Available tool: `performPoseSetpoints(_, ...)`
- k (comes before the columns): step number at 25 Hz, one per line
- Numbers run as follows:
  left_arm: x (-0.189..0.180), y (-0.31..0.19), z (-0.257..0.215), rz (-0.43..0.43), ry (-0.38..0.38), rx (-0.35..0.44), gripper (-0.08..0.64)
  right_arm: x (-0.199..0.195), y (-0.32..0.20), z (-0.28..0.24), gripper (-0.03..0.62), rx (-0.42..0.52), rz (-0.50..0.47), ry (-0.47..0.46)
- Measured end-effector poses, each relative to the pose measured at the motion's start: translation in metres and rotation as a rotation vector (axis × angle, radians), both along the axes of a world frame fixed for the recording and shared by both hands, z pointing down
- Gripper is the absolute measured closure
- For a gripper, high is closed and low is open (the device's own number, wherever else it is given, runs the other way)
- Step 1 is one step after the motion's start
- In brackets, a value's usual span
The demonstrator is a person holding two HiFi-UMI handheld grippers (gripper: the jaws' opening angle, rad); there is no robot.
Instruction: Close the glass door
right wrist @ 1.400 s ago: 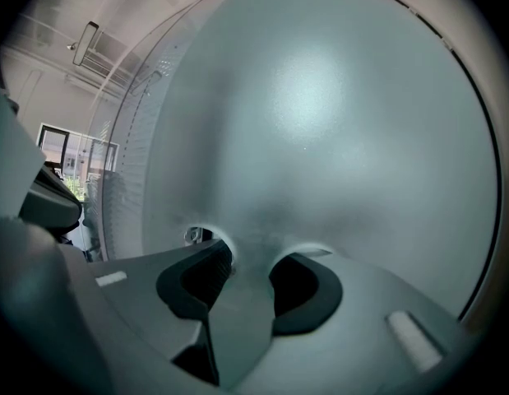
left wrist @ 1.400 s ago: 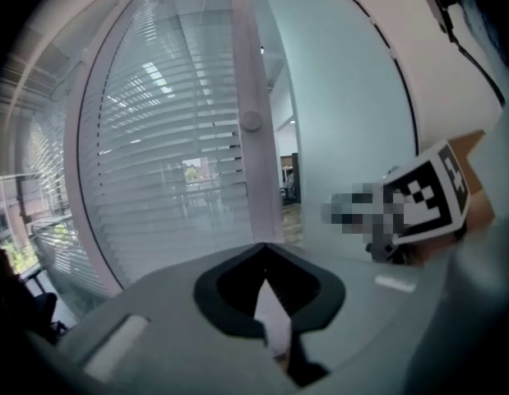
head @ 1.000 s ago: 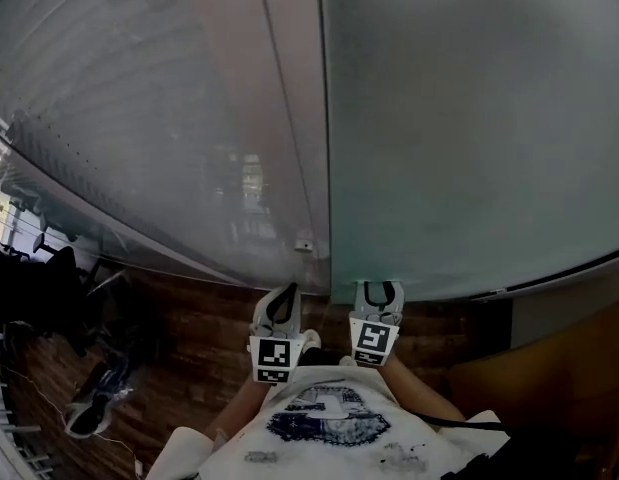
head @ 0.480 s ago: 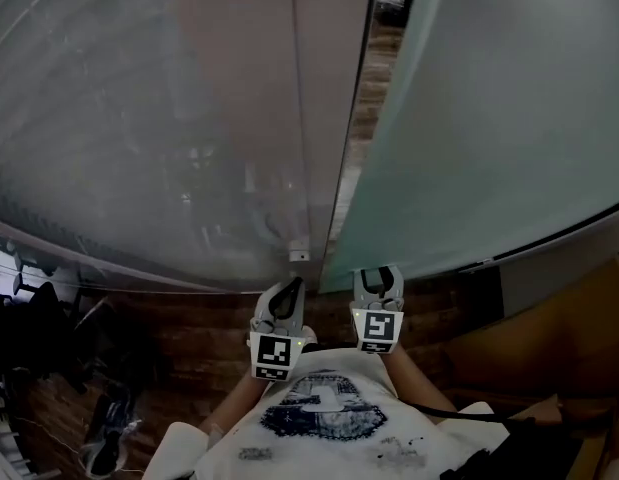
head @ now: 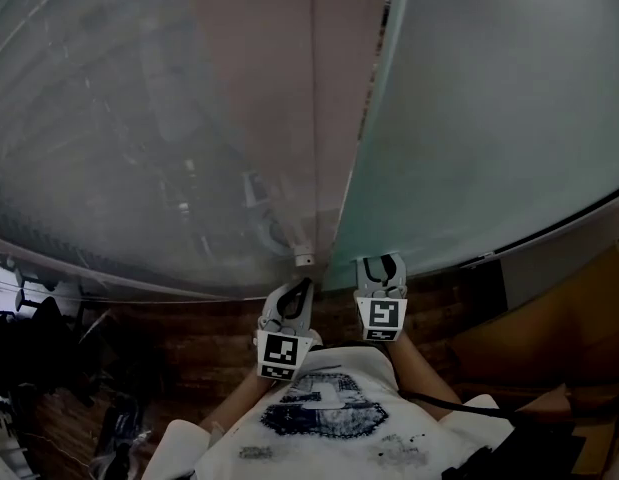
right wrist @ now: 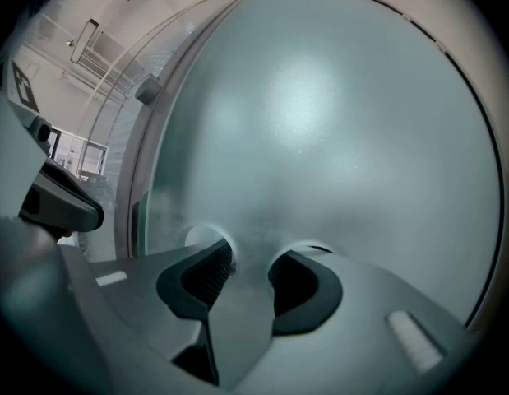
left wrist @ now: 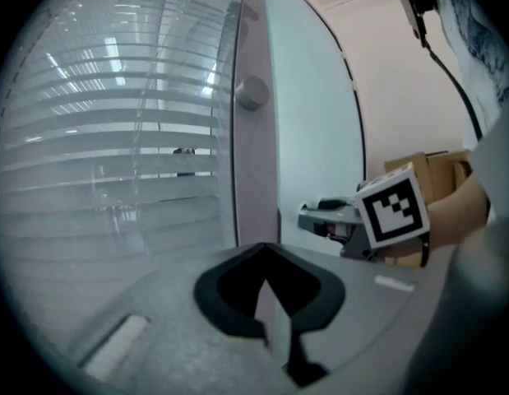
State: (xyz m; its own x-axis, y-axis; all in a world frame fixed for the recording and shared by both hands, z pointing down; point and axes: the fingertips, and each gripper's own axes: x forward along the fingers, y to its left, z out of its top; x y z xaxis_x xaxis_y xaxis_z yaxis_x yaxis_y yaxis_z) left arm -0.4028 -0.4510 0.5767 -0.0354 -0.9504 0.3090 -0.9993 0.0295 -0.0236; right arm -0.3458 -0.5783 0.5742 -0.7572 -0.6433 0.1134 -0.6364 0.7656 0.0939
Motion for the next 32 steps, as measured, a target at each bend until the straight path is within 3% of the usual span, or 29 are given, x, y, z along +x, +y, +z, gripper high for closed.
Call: performPoseSetpoints(32, -0.016, -0.005, 0.002, -0.020, -0.006, -0.002, 0.557, -0.015, -0.018, -0.003, 0.443, 0.023, 0.022, -0.015)
